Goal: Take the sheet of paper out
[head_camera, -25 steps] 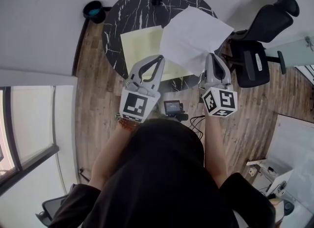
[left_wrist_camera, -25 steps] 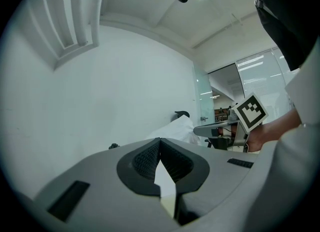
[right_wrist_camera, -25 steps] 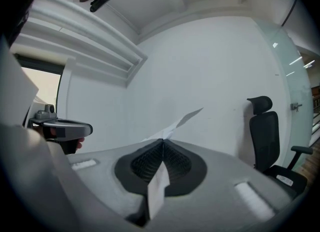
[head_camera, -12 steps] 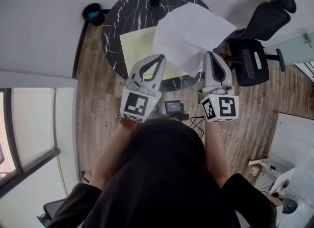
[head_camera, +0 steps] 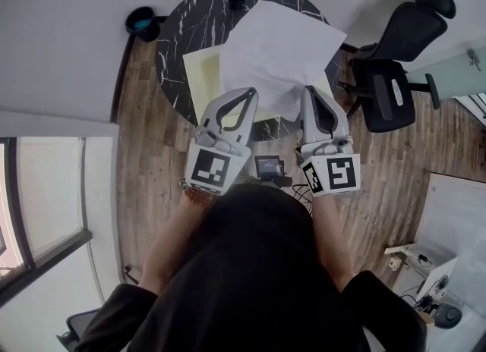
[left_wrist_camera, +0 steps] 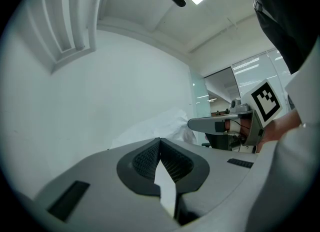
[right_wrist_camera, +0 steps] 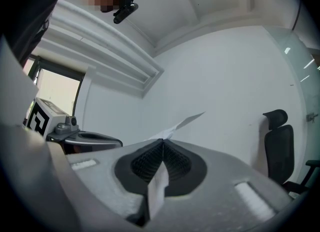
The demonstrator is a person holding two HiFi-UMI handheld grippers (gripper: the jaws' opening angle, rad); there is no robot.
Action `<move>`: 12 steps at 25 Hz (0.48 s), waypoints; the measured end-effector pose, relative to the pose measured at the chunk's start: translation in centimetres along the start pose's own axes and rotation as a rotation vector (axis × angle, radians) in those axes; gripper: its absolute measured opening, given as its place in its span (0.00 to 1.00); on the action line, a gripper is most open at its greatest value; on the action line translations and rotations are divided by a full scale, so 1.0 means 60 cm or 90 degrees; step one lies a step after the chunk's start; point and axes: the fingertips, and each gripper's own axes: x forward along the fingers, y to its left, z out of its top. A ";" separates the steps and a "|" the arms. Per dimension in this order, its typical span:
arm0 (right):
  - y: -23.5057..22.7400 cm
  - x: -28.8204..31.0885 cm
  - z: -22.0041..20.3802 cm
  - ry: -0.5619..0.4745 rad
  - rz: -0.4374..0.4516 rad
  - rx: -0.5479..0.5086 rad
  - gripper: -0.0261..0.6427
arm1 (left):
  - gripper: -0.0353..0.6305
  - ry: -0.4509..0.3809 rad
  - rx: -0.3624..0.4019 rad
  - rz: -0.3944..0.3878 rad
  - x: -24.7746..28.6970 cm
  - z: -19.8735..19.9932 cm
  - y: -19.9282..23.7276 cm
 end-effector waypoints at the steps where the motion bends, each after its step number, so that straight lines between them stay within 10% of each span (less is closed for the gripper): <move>1: 0.002 -0.002 0.000 0.001 0.002 0.000 0.03 | 0.05 0.001 -0.005 0.001 0.001 0.002 -0.001; 12: 0.023 0.000 -0.012 0.006 0.029 -0.005 0.03 | 0.05 -0.002 0.016 0.003 0.000 0.005 0.002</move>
